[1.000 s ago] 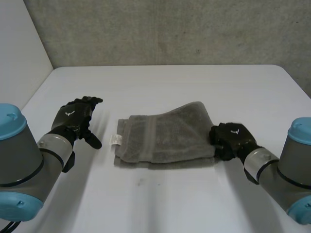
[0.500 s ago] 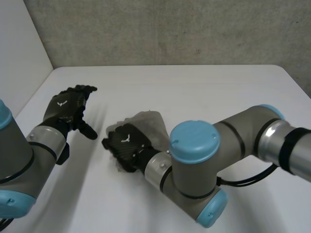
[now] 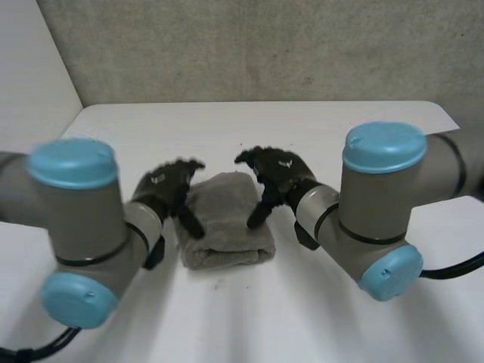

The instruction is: Fold the laundry

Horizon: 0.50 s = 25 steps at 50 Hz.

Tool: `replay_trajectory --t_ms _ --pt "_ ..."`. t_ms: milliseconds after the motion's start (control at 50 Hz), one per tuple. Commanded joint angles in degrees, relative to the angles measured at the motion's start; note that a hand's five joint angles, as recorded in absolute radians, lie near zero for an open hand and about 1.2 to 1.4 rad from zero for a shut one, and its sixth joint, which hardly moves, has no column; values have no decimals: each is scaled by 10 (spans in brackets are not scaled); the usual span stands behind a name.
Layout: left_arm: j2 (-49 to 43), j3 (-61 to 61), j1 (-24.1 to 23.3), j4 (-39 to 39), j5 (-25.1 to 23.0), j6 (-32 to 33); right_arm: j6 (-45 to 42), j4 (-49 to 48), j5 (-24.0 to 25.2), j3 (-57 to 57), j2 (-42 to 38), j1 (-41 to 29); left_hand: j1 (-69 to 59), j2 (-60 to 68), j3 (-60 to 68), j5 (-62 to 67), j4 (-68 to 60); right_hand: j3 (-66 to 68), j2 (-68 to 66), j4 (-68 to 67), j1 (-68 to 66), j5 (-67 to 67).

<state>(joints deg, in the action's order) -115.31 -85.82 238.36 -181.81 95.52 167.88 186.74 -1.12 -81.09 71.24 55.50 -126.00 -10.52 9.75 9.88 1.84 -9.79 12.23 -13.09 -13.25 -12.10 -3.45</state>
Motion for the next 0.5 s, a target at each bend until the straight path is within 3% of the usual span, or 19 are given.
replay_trajectory --t_ms 20,140,320,360,380,420,500 --pt "-67 -6 -4 9 56 23 -57 11 6 -19 -77 3 -4 11 10 -9 -11 -22 31 33 21 34" --pt "-50 -8 -4 8 56 78 -106 13 -1 -36 -91 3 1 6 5 -15 -6 -22 31 33 21 34" --pt "76 62 -4 16 49 96 -106 13 -24 -50 41 15 -4 11 10 -9 -11 -22 31 33 21 34" --pt "107 104 3 47 49 94 -108 19 -76 -58 113 41 -9 16 15 -4 -16 -22 31 33 21 34" --pt "107 104 3 47 49 94 -108 19 -77 -58 113 41 -9 16 15 -4 -16 -22 31 33 21 34" --pt "126 161 13 109 50 94 -111 45 -127 -66 159 71 -9 16 15 -4 -16 -22 31 33 21 34" --pt "138 211 39 195 50 91 -112 84 -156 -78 189 109 -5 13 12 -8 -13 -22 31 33 21 34"
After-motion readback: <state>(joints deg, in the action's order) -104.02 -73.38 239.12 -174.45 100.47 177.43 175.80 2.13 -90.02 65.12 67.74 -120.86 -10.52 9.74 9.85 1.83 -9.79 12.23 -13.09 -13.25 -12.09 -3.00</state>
